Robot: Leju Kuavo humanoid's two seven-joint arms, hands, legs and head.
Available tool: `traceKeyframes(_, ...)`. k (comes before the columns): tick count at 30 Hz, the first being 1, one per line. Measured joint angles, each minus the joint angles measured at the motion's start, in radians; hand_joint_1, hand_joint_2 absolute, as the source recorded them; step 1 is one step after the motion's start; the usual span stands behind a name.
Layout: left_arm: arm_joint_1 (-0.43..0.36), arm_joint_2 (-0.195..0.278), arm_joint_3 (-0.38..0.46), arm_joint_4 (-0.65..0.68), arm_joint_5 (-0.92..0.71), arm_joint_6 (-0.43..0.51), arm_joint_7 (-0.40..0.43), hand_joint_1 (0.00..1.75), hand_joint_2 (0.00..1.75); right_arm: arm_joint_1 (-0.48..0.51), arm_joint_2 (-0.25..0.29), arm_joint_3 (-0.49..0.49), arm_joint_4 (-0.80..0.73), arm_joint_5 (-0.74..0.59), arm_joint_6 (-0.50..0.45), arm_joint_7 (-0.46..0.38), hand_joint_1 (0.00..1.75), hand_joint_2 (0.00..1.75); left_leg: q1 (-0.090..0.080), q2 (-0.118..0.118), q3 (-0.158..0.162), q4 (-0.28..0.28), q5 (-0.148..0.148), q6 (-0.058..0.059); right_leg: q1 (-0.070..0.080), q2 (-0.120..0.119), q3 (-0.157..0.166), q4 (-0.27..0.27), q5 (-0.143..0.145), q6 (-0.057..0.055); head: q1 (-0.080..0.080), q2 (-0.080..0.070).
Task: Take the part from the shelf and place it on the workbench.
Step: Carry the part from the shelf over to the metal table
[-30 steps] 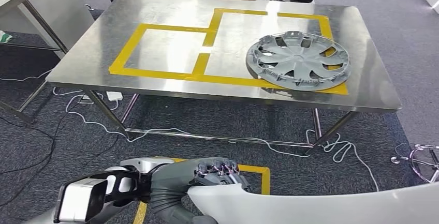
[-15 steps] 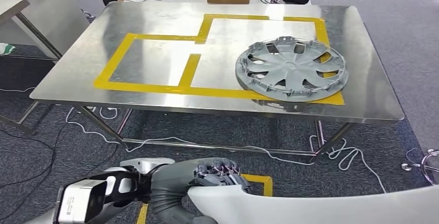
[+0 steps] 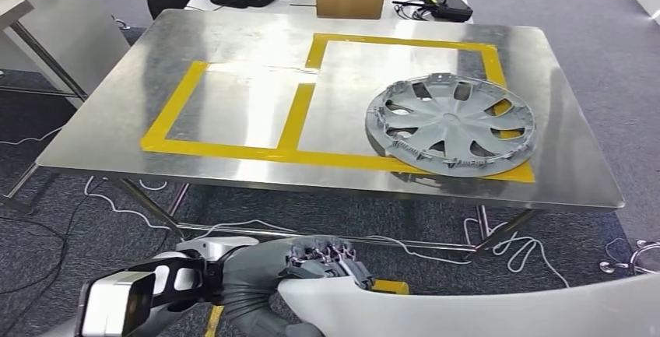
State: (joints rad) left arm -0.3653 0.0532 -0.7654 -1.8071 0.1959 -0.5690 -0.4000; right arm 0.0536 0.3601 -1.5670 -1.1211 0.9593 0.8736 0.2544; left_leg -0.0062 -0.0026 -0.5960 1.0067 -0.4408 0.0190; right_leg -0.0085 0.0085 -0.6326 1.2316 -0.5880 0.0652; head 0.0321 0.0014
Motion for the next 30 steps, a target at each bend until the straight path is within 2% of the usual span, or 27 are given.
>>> traceKeyframes(1, 0.001, 0.000, 0.000, 0.000, -0.001, 0.000, 0.000, 1.75, 1.75, 0.001, 0.000, 0.000, 0.000, -0.003, -0.001, 0.000, 0.00, 0.00, 0.000, 0.001, 0.007, 0.000, -0.008, 0.001, 0.000, 0.000, -0.039, 0.049, -0.020, 0.002, 0.000, 0.000)
traceKeyframes(2, 0.002, 0.000, 0.001, 0.000, -0.001, 0.000, 0.000, 1.75, 1.75, 0.003, 0.000, 0.000, 0.000, -0.004, -0.001, 0.000, 0.00, 0.00, 0.000, 0.003, 0.018, 0.000, -0.017, 0.000, -0.001, -0.001, -0.062, 0.064, -0.024, 0.004, 0.002, 0.000)
traceKeyframes(3, 0.003, 0.000, 0.001, 0.000, -0.001, 0.001, 0.000, 1.75, 1.75, 0.004, 0.000, 0.000, -0.001, -0.005, 0.000, 0.000, 0.00, 0.00, 0.001, 0.006, 0.032, 0.000, -0.028, -0.001, -0.001, -0.002, -0.068, 0.041, -0.005, 0.006, 0.002, 0.000)
traceKeyframes(4, 0.003, 0.000, 0.001, 0.000, -0.001, 0.001, 0.000, 1.75, 1.75, 0.004, -0.001, 0.000, -0.002, -0.006, 0.000, 0.000, 0.00, 0.00, 0.001, 0.009, 0.047, 0.000, -0.040, -0.004, -0.001, -0.007, -0.061, -0.007, 0.032, 0.007, 0.002, 0.000)
traceKeyframes(5, 0.003, 0.000, 0.001, 0.000, -0.001, 0.001, 0.000, 1.75, 1.75, 0.005, -0.001, -0.001, -0.003, -0.007, 0.000, 0.000, 0.00, 0.00, 0.001, 0.014, 0.063, 0.000, -0.053, -0.008, -0.001, -0.021, -0.046, -0.072, 0.088, 0.007, 0.003, 0.000)
traceKeyframes(6, 0.004, 0.001, 0.002, 0.000, -0.001, 0.001, 0.000, 1.75, 1.75, 0.004, -0.001, -0.001, -0.004, -0.008, 0.000, 0.000, 0.00, 0.00, 0.000, 0.018, 0.076, 0.001, -0.064, -0.012, 0.000, -0.032, -0.034, -0.126, 0.128, 0.002, 0.003, 0.000)
traceKeyframes(7, 0.004, 0.001, 0.002, 0.000, -0.002, 0.001, -0.001, 1.75, 1.75, 0.003, 0.000, -0.001, -0.005, -0.009, 0.001, 0.000, 0.00, 0.00, -0.003, 0.022, 0.083, 0.001, -0.073, -0.017, 0.001, -0.039, -0.025, -0.159, 0.156, -0.006, 0.003, 0.000)
traceKeyframes(8, 0.003, 0.001, 0.002, 0.000, -0.003, 0.001, -0.001, 1.75, 1.75, 0.002, 0.000, -0.001, -0.005, -0.010, 0.002, 0.000, 0.00, 0.00, -0.006, 0.025, 0.089, 0.000, -0.079, -0.023, 0.002, -0.042, -0.022, -0.175, 0.169, -0.016, 0.004, 0.000)
traceKeyframes(10, 0.003, 0.000, 0.003, -0.002, -0.004, 0.001, -0.002, 1.75, 1.75, 0.001, 0.000, -0.001, -0.005, -0.012, 0.005, 0.000, 0.00, 0.00, -0.008, 0.029, 0.092, 0.002, -0.081, -0.031, 0.001, -0.024, -0.017, -0.177, 0.165, -0.033, 0.002, 0.000)
traceKeyframes(12, 0.002, 0.000, 0.004, -0.004, -0.005, 0.002, -0.002, 1.75, 1.75, 0.002, 0.000, -0.001, -0.005, -0.013, 0.006, 0.000, 0.00, 0.00, -0.007, 0.025, 0.074, 0.046, -0.078, -0.041, -0.004, -0.011, -0.004, -0.180, 0.158, -0.044, 0.002, 0.000)
traceKeyframes(13, 0.001, 0.001, 0.005, -0.005, -0.005, 0.002, -0.003, 1.75, 1.75, 0.002, 0.000, -0.001, -0.006, -0.013, 0.007, 0.000, 0.00, 0.00, -0.006, 0.022, 0.046, 0.093, -0.085, -0.046, -0.006, -0.004, 0.004, -0.182, 0.154, -0.048, 0.001, 0.000)
traceKeyframes(15, 0.002, 0.003, 0.006, -0.006, -0.005, 0.002, -0.004, 1.75, 1.75, 0.002, 0.000, 0.000, -0.008, -0.014, 0.008, -0.001, 0.00, 0.00, -0.003, 0.017, -0.036, 0.213, -0.128, -0.056, -0.007, 0.010, 0.016, -0.184, 0.141, -0.055, 0.000, 0.000)
traceKeyframes(16, 0.003, 0.004, 0.006, -0.006, -0.006, 0.002, -0.004, 1.75, 1.75, 0.002, 0.000, 0.000, -0.008, -0.014, 0.008, -0.001, 0.00, 0.00, -0.002, 0.017, -0.075, 0.258, -0.153, -0.058, -0.007, 0.018, 0.022, -0.184, 0.135, -0.056, -0.001, 0.000)
traceKeyframes(17, 0.004, 0.006, 0.006, -0.006, -0.007, 0.002, -0.005, 1.75, 1.75, 0.002, 0.000, 0.000, -0.008, -0.013, 0.008, -0.002, 0.00, 0.00, -0.001, 0.017, -0.102, 0.278, -0.162, -0.058, -0.007, 0.027, 0.030, -0.184, 0.128, -0.056, -0.001, 0.000)
traceKeyframes(18, 0.004, 0.007, 0.006, -0.006, -0.008, 0.003, -0.005, 1.75, 1.75, 0.003, 0.000, 0.000, -0.008, -0.013, 0.009, -0.003, 0.00, 0.00, -0.001, 0.016, -0.114, 0.268, -0.148, -0.057, -0.007, 0.037, 0.039, -0.184, 0.122, -0.055, -0.001, 0.000)
traceKeyframes(19, 0.004, 0.008, 0.007, -0.006, -0.008, 0.003, -0.005, 1.75, 1.75, 0.003, 0.000, 0.000, -0.008, -0.012, 0.009, -0.004, 0.00, 0.00, -0.001, 0.013, -0.110, 0.229, -0.110, -0.053, -0.007, 0.048, 0.049, -0.184, 0.114, -0.053, -0.001, 0.000)
traceKeyframes(21, 0.005, 0.009, 0.008, -0.006, -0.010, 0.003, -0.005, 1.75, 1.75, 0.002, 0.000, 0.000, -0.008, -0.011, 0.010, -0.005, 0.00, 0.00, -0.001, -0.009, -0.081, 0.111, -0.015, -0.043, -0.007, 0.066, 0.068, -0.183, 0.099, -0.047, -0.001, 0.000)
traceKeyframes(22, 0.005, 0.009, 0.009, -0.006, -0.011, 0.003, -0.006, 1.75, 1.75, 0.002, 0.000, 0.000, -0.009, -0.009, 0.011, -0.005, 0.00, 0.00, -0.002, -0.021, -0.069, 0.062, 0.010, -0.038, -0.006, 0.074, 0.074, -0.184, 0.092, -0.042, -0.002, 0.000)
traceKeyframes(23, 0.005, 0.010, 0.010, -0.006, -0.012, 0.004, -0.007, 1.75, 1.75, 0.003, 0.000, 0.000, -0.009, -0.007, 0.012, -0.005, 0.00, 0.00, -0.002, -0.030, -0.061, 0.031, 0.022, -0.034, -0.005, 0.079, 0.077, -0.187, 0.085, -0.037, -0.002, 0.000)
traceKeyframes(25, 0.005, 0.010, 0.010, -0.006, -0.013, 0.004, -0.007, 1.75, 1.75, 0.009, 0.000, -0.001, -0.010, -0.003, 0.015, -0.005, 0.00, 0.00, -0.001, -0.031, -0.051, 0.014, 0.018, -0.026, -0.003, 0.085, 0.087, -0.188, 0.079, -0.024, -0.004, 0.000)
traceKeyframes(27, 0.004, 0.009, 0.010, -0.007, -0.013, 0.005, -0.007, 1.75, 1.75, 0.012, 0.000, -0.001, -0.011, -0.002, 0.017, -0.005, 0.00, 0.00, 0.002, -0.027, -0.033, 0.010, 0.020, -0.015, 0.000, 0.063, 0.090, -0.169, 0.067, -0.013, -0.002, 0.000)
traceKeyframes(28, 0.004, 0.009, 0.010, -0.007, -0.013, 0.005, -0.007, 1.75, 1.75, 0.011, 0.000, -0.001, -0.011, -0.002, 0.018, -0.004, 0.00, 0.00, 0.003, -0.024, -0.025, 0.009, 0.018, -0.010, 0.001, 0.045, 0.076, -0.138, 0.051, -0.009, -0.001, 0.000)
traceKeyframes(30, 0.006, 0.009, 0.010, -0.007, -0.012, 0.011, -0.006, 1.75, 1.75, 0.006, -0.001, 0.000, -0.011, -0.002, 0.018, -0.004, 0.00, 0.00, 0.003, -0.018, -0.016, 0.009, 0.009, -0.003, 0.002, 0.013, 0.008, -0.025, 0.004, -0.002, 0.001, 0.000)
